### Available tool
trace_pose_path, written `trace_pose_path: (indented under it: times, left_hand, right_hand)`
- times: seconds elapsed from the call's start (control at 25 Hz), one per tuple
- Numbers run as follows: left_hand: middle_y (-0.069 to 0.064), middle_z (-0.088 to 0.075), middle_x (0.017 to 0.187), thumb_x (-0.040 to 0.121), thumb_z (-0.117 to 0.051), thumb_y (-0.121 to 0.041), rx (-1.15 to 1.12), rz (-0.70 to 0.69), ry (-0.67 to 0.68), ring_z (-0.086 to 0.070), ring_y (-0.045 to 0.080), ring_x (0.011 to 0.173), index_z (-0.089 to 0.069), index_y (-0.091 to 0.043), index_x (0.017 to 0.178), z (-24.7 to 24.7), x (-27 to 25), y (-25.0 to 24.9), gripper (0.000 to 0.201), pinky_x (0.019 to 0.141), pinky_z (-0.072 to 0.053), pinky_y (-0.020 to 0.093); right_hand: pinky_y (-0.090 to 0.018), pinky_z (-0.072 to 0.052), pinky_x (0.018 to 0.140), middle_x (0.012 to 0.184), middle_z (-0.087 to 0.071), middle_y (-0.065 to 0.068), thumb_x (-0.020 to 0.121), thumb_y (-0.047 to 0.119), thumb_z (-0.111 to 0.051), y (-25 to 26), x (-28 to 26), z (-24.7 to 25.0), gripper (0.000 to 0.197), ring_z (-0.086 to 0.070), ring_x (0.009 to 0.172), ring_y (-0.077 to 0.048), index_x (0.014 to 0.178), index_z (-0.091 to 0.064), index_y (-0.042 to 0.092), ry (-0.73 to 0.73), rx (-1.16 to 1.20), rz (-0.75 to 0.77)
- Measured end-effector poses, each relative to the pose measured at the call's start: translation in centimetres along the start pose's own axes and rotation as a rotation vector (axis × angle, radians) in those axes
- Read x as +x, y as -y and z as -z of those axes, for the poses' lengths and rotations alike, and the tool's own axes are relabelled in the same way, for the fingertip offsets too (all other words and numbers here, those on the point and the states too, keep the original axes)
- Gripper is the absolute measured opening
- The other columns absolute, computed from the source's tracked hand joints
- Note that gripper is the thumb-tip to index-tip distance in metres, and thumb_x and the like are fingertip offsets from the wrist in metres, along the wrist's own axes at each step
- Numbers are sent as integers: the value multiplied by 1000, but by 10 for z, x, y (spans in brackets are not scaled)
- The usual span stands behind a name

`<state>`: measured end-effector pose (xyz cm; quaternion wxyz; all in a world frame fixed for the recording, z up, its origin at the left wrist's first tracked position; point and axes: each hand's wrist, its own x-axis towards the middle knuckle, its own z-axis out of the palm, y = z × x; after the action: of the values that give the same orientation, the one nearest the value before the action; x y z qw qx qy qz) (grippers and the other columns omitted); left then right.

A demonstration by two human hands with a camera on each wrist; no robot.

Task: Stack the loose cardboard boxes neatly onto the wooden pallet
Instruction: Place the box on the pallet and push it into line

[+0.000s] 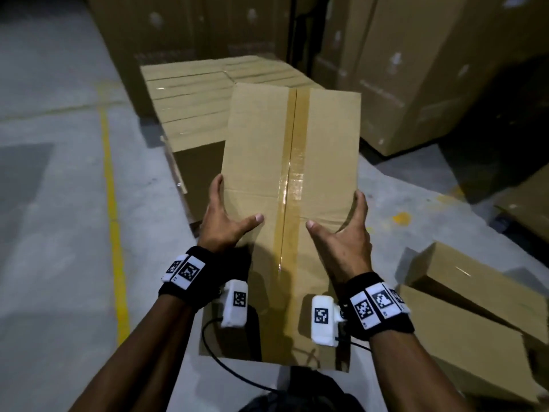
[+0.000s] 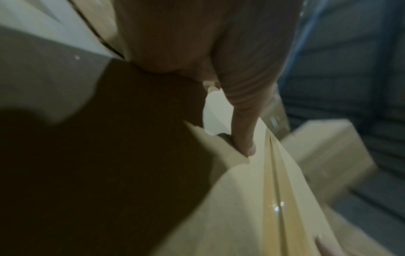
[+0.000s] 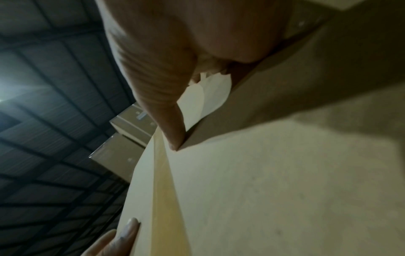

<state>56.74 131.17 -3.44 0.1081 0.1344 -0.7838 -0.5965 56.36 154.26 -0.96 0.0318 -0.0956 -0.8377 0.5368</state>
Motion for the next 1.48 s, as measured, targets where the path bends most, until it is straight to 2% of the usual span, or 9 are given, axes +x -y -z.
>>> trace_pose_path:
  times: [0.08, 0.16, 0.24, 0.36, 0.52, 0.84, 1.08, 1.28, 1.48]
  left_hand:
    - [0, -40, 148, 63, -90, -40, -1, 5, -68, -45, 28, 131, -12, -46, 148, 42, 21, 11, 115, 110, -40, 54]
    - [-4, -44, 141, 57, -88, -48, 9, 17, -145, -49, 27, 128, -15, -48, 145, 82, 45, 20, 115, 109, -42, 52]
    - [-11, -43, 135, 63, -90, -39, 24, 21, -232, -49, 25, 127, -17, -43, 147, 123, 79, 28, 111, 108, -43, 48]
    - [-15, -42, 132, 65, -90, -31, 2, 22, -309, -49, 21, 122, -19, -41, 148, 177, 133, 37, 110, 106, -45, 48]
    - [-2, -47, 137, 50, -89, -43, -45, 74, -388, -52, 27, 122, -21, -52, 142, 252, 221, 40, 115, 103, -47, 51]
    - [-1, -54, 131, 45, -91, -45, -89, 125, -550, -56, 26, 119, -24, -51, 141, 391, 356, 56, 117, 101, -49, 52]
    - [-2, -53, 125, 56, -94, -26, -161, 114, -531, -56, 28, 116, -24, -49, 142, 497, 467, 108, 113, 97, -51, 54]
    - [-2, -48, 130, 64, -92, -27, -55, 128, -411, -51, 29, 122, -18, -45, 147, 594, 583, 130, 113, 105, -44, 52]
    - [-1, -50, 128, 73, -87, -14, -48, 79, -276, -53, 25, 118, -18, -31, 151, 654, 697, 129, 106, 100, -46, 41]
  right_hand:
    - [-52, -40, 111, 147, -51, 3, 68, 45, -85, 22, 15, -44, 110, -50, 130, -28, 147, -9, 57, 70, 11, 20]
    - [-42, -36, 113, 152, -46, 2, 70, 40, -88, 46, 35, -88, 113, -46, 134, -26, 153, -10, 50, 170, 30, 46]
    - [-34, -33, 104, 155, -42, 2, 72, 32, -89, 73, 60, -141, 115, -44, 132, -21, 156, -12, 45, 273, 79, 57]
    - [-43, -33, 110, 160, -33, 1, 70, 26, -90, 109, 98, -216, 118, -36, 141, -24, 156, -12, 46, 365, 135, 91]
    - [-55, -29, 117, 166, -19, 1, 70, 24, -91, 173, 161, -325, 121, -23, 150, -30, 157, -9, 45, 465, 140, 124]
    - [-54, -39, 112, 158, -37, -8, 71, 40, -89, 291, 230, -500, 119, -39, 141, -37, 154, -4, 49, 585, 27, 186]
    - [-55, -41, 109, 156, -40, -7, 71, 41, -88, 344, 258, -644, 118, -43, 137, -36, 153, -5, 50, 569, 5, 210]
    - [-42, -41, 105, 152, -44, -3, 73, 38, -88, 403, 284, -755, 115, -46, 134, -32, 154, -7, 49, 471, 46, 112]
    - [-50, -47, 105, 143, -52, 1, 69, 34, -90, 451, 330, -836, 114, -51, 125, -28, 147, -10, 57, 361, 125, 18]
